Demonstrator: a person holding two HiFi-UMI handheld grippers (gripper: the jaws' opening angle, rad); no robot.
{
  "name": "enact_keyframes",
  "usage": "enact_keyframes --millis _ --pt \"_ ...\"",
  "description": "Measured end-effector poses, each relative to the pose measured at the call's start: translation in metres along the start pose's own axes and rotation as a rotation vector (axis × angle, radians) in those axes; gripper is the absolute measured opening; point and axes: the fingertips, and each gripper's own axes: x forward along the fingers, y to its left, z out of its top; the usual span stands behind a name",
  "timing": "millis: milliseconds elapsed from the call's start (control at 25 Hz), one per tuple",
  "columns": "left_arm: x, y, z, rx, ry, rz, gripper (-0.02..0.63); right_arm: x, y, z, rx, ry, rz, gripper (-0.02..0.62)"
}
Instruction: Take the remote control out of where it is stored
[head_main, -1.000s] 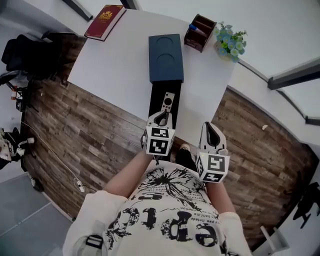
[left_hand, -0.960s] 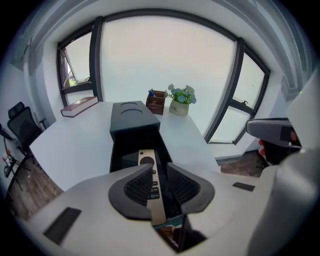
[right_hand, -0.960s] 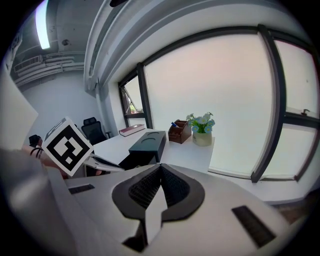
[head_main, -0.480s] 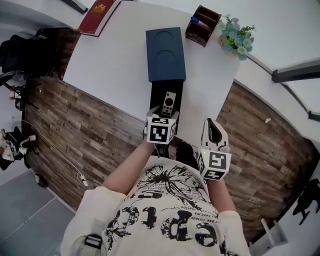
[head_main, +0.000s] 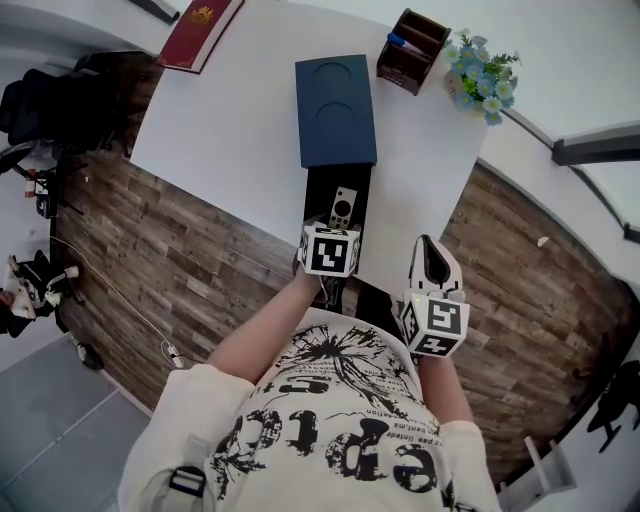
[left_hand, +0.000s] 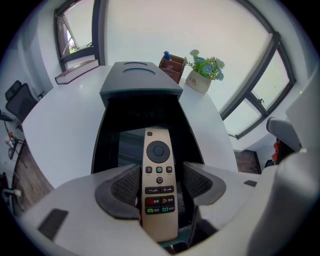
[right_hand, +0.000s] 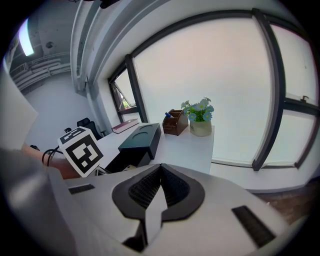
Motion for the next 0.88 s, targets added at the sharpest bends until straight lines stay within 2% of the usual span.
enact_keyframes --millis 120,200,400,680,880 --pt "-0.004 0.004 0.003 -0.029 0.010 0.012 0.279 0.003 -0.002 0.003 0.008 -0.002 -0.002 0.003" --pt "-0.001 0.007 0.002 -0.017 0.004 0.022 0.235 0.005 -0.004 0.004 0.016 -0.003 -0.006 0.003" --pt "0.002 0.006 0.000 0.011 -0.034 0.049 0.225 0.001 -0.003 0.007 0.016 -0.016 -0.016 0.003" --pt "-0.006 0.007 0.005 -0.010 -0.046 0.020 0.219 -0.011 -0.006 0.007 0.007 -0.033 -0.037 0.003" --pt "-0.032 0.001 0.014 0.022 -0.141 0.005 0.219 -0.024 -0.002 0.005 -0.002 -0.047 -0.050 0.003"
